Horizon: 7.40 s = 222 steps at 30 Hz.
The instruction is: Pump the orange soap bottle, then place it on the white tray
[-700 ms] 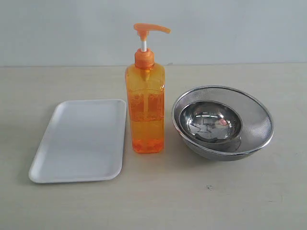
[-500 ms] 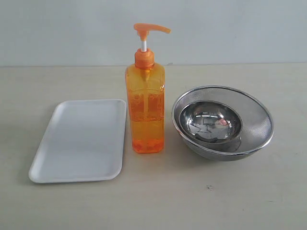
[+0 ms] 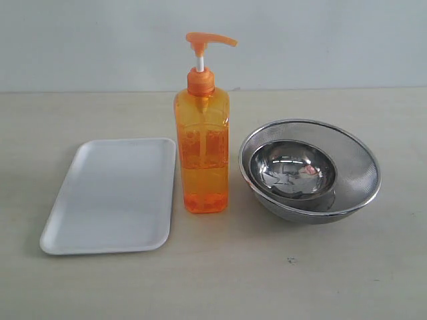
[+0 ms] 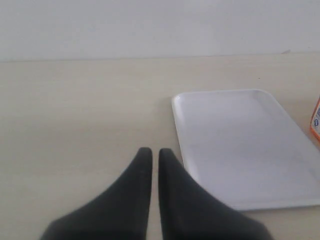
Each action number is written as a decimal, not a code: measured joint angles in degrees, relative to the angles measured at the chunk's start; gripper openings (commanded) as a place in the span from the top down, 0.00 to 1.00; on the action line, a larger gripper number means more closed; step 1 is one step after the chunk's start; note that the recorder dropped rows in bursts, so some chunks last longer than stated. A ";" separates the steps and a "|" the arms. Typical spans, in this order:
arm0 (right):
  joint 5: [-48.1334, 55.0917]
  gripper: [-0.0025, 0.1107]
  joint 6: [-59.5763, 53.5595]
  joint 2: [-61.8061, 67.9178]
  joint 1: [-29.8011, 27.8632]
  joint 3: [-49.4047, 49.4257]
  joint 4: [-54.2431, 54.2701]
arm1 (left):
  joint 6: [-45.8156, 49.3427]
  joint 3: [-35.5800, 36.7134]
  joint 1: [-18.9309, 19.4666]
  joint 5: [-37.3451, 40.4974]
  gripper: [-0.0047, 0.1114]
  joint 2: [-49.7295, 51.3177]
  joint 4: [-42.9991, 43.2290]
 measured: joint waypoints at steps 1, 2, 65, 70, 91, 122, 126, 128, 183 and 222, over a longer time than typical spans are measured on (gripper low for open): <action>0.00 0.98 0.00 0.00 0.00 0.00 0.00 | 0.00 0.00 0.00 0.00 0.92 0.00 0.00; 0.00 0.98 0.00 0.00 0.00 0.00 0.00 | 0.00 0.00 0.00 0.00 0.92 0.00 0.00; 0.00 0.98 0.00 0.00 0.00 0.00 -0.01 | 9.78 -15.65 0.00 3.64 0.92 -0.11 -43.64; 0.00 0.98 0.00 0.00 0.00 0.00 -0.02 | 32.34 -15.65 0.00 11.21 0.92 1.93 -66.38; 0.00 0.98 0.00 0.00 0.00 0.00 -0.02 | 50.42 -16.90 0.00 12.65 0.92 15.21 -74.74; 0.00 0.98 0.00 0.00 0.00 0.00 0.01 | -35.40 -16.90 0.00 -1.99 0.92 6.69 3.08; 0.00 0.98 0.00 0.00 0.00 0.00 0.01 | -40.96 -16.90 -1.85 -6.52 0.92 6.69 9.57; 0.00 0.98 0.00 0.00 0.00 0.00 -0.10 | -40.85 -16.90 -3.43 -7.43 0.92 6.69 9.69; 0.00 0.98 0.00 0.00 0.00 0.00 0.01 | -41.72 -13.84 -23.07 -40.21 0.92 47.17 22.11; 0.00 0.98 0.00 0.00 0.00 0.00 0.01 | -21.80 -18.11 -29.05 -50.83 0.92 63.04 8.29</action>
